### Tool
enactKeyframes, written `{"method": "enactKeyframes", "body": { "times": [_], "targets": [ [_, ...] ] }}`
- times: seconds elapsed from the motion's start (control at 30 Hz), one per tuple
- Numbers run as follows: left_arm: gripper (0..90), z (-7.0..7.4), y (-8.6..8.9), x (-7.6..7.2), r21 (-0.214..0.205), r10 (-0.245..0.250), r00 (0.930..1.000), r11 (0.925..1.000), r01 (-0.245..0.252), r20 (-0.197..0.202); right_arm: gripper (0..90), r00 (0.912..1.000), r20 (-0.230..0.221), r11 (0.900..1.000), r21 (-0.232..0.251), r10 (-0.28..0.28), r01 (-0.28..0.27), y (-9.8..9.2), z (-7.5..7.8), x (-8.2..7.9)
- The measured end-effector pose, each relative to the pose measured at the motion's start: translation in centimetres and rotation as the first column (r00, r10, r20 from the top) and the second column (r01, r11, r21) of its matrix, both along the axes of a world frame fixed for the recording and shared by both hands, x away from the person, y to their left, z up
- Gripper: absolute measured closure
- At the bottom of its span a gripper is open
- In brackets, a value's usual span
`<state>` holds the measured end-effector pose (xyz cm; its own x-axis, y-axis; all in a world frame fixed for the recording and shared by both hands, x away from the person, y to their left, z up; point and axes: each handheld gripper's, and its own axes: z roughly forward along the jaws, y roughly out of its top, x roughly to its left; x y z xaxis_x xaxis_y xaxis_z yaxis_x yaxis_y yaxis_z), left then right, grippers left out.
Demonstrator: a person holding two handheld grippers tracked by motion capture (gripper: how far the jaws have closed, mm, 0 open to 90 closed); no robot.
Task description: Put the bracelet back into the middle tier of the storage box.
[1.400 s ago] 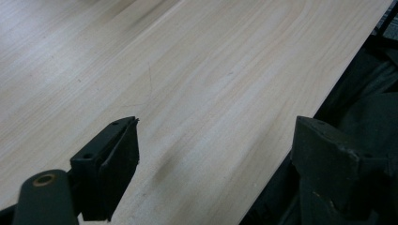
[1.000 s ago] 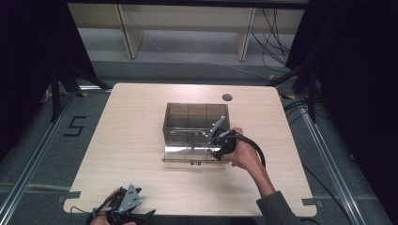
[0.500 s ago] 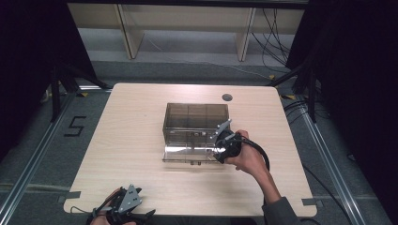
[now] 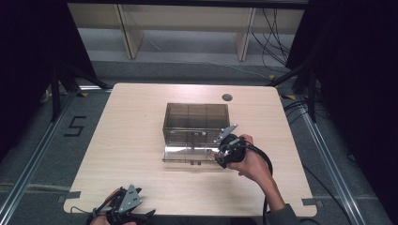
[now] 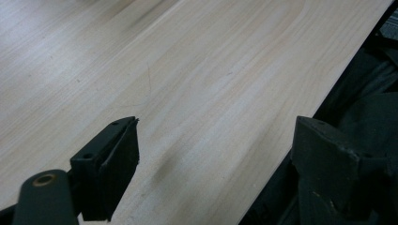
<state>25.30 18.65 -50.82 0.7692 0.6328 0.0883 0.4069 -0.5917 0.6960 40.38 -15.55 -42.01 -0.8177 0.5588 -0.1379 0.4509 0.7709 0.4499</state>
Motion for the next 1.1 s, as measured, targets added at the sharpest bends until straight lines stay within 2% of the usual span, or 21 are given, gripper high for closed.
{"method": "enactKeyframes", "body": {
  "times": [0.07, 0.13, 0.2, 0.23, 0.27, 0.37, 0.4, 0.47, 0.5, 0.53, 0.6, 0.63, 0.67, 0.7, 0.77, 0.8, 0.87, 0.9, 0.93, 0.97, 1.1],
  "targets": [
    [15.6, 0.0, 0.0, -0.1, 0.006, 0.010, 0.9999, 0.9999, -0.010, 0.012, 40.7, 0.9999, -0.003, 0.9999, 0.007, -0.015, 0.015, 0.0, 0.1, -0.2],
    [15.6, 0.1, 0.0, -0.1, 0.003, 0.006, 0.9999, 1.0000, -0.006, 0.014, 40.2, 1.0000, -0.003, 0.9999, 0.015, -0.001, 0.001, -0.1, 0.0, -0.2],
    [15.6, 0.0, -0.1, -0.2, -0.014, 0.002, 1.0000, 0.9999, -0.002, 0.004, 39.7, 1.0000, 0.004, 1.0000, 0.006, -0.008, 0.008, -0.1, -0.1, -0.4],
    [15.6, 0.0, -0.1, -0.2, -0.014, 0.001, 1.0000, 0.9999, -0.001, 0.003, 39.2, 0.9997, 0.010, 0.9998, 0.003, 0.021, -0.021, -0.2, -0.2, -0.3],
    [15.6, 0.1, -0.1, -0.2, -0.005, 0.002, 1.0000, 1.0000, -0.002, 0.009, 39.1, 1.0000, 0.003, 1.0000, 0.005, -0.008, 0.008, -0.2, -0.2, -0.6],
    [15.6, 0.1, 0.0, -0.2, -0.006, 0.005, 0.9999, 1.0000, -0.005, 0.009, 38.1, 0.9999, 0.001, 0.9998, 0.013, -0.015, 0.015, -0.3, -0.3, -0.8],
    [15.6, 0.1, -0.1, -0.2, -0.016, -0.003, 1.0000, 0.9999, 0.003, 0.000, 38.1, 0.9999, 0.009, 0.9999, 0.013, -0.010, 0.010, -0.4, -0.4, -0.7],
    [15.6, 0.1, -0.1, -0.1, 0.000, 0.004, 0.9999, 1.0000, -0.004, 0.013, 37.4, 0.9996, 0.025, 0.9999, 0.002, -0.012, 0.012, -0.6, -0.4, -0.7],
    [15.6, 0.1, 0.0, -0.2, -0.004, -0.003, 1.0000, 1.0000, 0.003, 0.002, 37.1, 0.9995, 0.031, 1.0000, -0.001, 0.005, -0.005, -0.7, -0.5, -0.6],
    [15.6, 0.0, -0.1, -0.2, -0.010, 0.003, 1.0000, 0.9999, -0.003, 0.004, 36.9, 0.9993, 0.019, 0.9995, 0.001, -0.031, 0.031, -0.6, -0.4, -0.9],
    [15.6, 0.1, 0.0, -0.1, -0.001, 0.000, 0.9999, 1.0000, 0.000, 0.010, 36.5, 0.9994, 0.032, 0.9999, 0.001, -0.015, 0.015, -0.7, -0.5, -0.9],
    [15.6, 0.1, -0.1, -0.2, -0.011, 0.003, 1.0000, 0.9999, -0.002, 0.004, 35.8, 0.9997, 0.018, 0.9999, 0.000, -0.014, 0.014, -0.8, -0.5, -0.9],
    [15.6, 0.1, -0.1, -0.2, -0.007, 0.003, 1.0000, 1.0000, -0.003, 0.009, 35.6, 0.9991, 0.023, 0.9994, 0.008, -0.034, 0.034, -0.7, -0.5, -1.2],
    [15.6, 0.1, 0.0, -0.2, 0.006, 0.000, 0.9999, 1.0000, 0.000, 0.013, 35.5, 0.9997, 0.023, 0.9997, 0.019, -0.012, 0.011, -0.8, -0.6, -1.1],
    [15.6, 0.1, 0.0, -0.1, 0.006, 0.007, 0.9999, 1.0000, -0.007, 0.013, 35.2, 0.9995, 0.018, 0.9992, 0.031, -0.027, 0.026, -0.8, -0.5, -1.3],
    [15.6, 0.1, -0.1, -0.2, -0.013, 0.002, 1.0000, 0.9999, -0.002, 0.003, 34.3, 0.9994, 0.019, 0.9990, 0.033, -0.030, 0.029, -0.9, -0.5, -1.4],
    [15.6, 0.1, -0.1, -0.1, -0.002, 0.004, 0.9999, 1.0000, -0.004, 0.012, 34.1, 0.9994, 0.024, 0.9992, 0.031, -0.027, 0.026, -1.0, -0.6, -1.5],
    [15.6, 0.1, 0.0, -0.1, 0.000, 0.002, 1.0000, 1.0000, -0.002, 0.009, 33.7, 0.9993, 0.006, 0.9982, 0.047, -0.038, 0.037, -1.0, -0.6, -1.6],
    [15.6, 0.1, 0.0, -0.1, 0.000, 0.002, 1.0000, 1.0000, -0.002, 0.009, 33.7, 0.9993, 0.006, 0.9982, 0.047, -0.038, 0.037, -1.0, -0.6, -1.6],
    [15.6, 0.0, -0.1, -0.1, -0.005, 0.002, 1.0000, 1.0000, -0.002, 0.007, 33.6, 0.9991, 0.029, 0.9989, 0.036, -0.032, 0.031, -1.1, -0.7, -1.7],
    [15.6, 0.1, -0.1, -0.2, -0.010, 0.004, 1.0000, 0.9999, -0.004, 0.006, 33.0, 0.9993, 0.015, 0.9982, 0.049, -0.034, 0.033, -1.2, -0.8, -1.9]
  ]
}}
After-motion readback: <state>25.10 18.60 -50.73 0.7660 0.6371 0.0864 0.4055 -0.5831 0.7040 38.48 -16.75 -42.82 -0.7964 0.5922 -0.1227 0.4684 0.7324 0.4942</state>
